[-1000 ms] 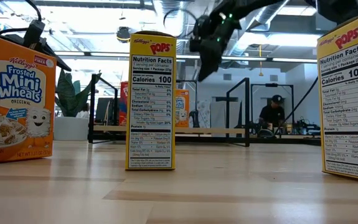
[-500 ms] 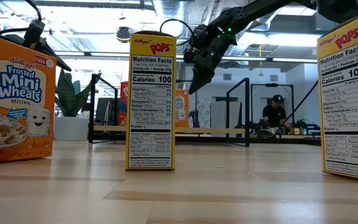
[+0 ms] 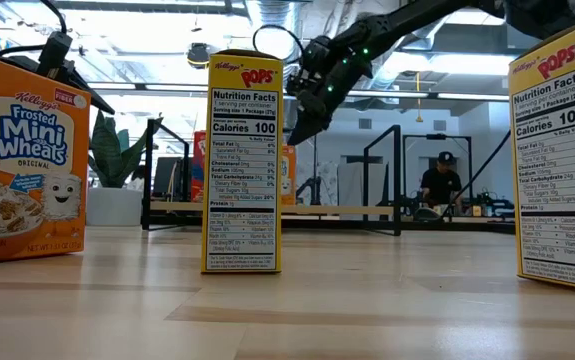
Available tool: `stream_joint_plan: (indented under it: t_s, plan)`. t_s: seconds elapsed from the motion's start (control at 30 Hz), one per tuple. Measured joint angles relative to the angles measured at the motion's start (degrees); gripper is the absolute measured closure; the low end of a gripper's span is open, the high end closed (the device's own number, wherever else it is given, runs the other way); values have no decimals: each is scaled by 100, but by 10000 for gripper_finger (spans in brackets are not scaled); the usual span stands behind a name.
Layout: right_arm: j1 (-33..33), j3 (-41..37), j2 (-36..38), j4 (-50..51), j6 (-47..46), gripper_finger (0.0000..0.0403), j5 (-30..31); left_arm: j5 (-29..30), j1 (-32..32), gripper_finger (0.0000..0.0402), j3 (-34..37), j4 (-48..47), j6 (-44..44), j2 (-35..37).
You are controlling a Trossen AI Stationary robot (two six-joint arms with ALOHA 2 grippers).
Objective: Stack cereal on shelf
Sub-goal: Put the top orange cereal box on the shelf
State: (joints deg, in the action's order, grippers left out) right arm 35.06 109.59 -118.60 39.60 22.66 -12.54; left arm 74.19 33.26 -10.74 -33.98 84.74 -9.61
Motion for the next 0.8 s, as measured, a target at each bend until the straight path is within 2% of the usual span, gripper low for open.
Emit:
stream_joint_plan:
  t_s: [0.27,0.43,0.53,0.8]
  plan:
    - [-85,93,103,473,-50,394,255,-1,1,116,0,-11,1,0]
    - [-123,91,102,540,-40,377,258,-4,1,116,0,-9,1,0]
    - [-170,91,161,666,-124,371,490,-34,0,116,0,-12,0,0]
    - [-143,85,277,988,-124,395,638,-16,-1,116,-2,-144,46,0]
